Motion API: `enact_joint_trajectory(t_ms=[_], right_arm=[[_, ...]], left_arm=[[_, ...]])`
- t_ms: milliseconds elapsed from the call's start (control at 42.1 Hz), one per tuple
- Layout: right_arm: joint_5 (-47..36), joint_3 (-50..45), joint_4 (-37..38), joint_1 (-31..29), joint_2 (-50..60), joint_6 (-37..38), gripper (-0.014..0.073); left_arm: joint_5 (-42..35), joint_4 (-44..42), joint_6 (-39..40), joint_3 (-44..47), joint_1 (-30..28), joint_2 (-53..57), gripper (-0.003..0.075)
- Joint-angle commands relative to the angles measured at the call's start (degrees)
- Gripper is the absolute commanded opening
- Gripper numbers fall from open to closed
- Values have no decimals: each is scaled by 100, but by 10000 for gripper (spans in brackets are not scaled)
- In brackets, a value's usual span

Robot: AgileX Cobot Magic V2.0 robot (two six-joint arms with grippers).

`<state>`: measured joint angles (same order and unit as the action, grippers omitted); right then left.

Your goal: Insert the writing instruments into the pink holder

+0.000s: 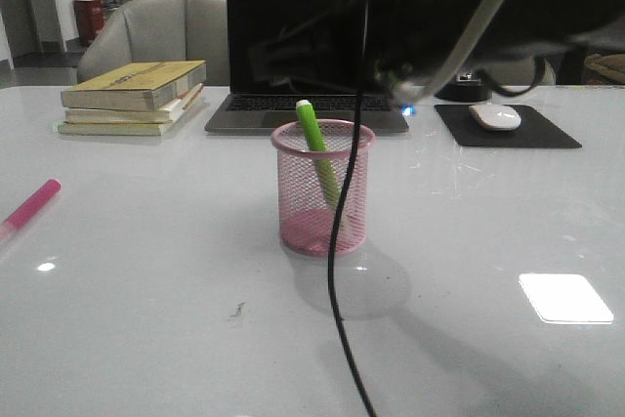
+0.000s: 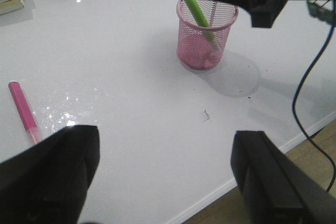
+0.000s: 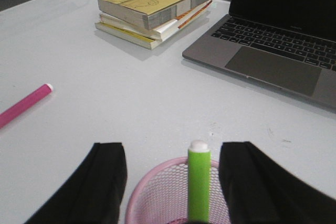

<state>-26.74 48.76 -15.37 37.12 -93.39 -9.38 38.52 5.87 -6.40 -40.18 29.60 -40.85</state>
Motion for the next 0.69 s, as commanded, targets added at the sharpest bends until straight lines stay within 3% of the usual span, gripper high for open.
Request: enact_joint_trajectory(t_ms=[0,95,380,666], right_arm=[[643,136,65,-90,1033,-290,497],[1911,136,65,-297,1802,-628,497],[5545,136,121,-1385,3760,-654,497],[7587,14,580,-1657,4503,-648,497]], left_arm=[[-404,58,1,-153,43,-25,559],[-404,58,1,-153,43,-25,559],[-404,58,1,-153,43,-25,559],[-404,58,1,-153,43,-25,559]])
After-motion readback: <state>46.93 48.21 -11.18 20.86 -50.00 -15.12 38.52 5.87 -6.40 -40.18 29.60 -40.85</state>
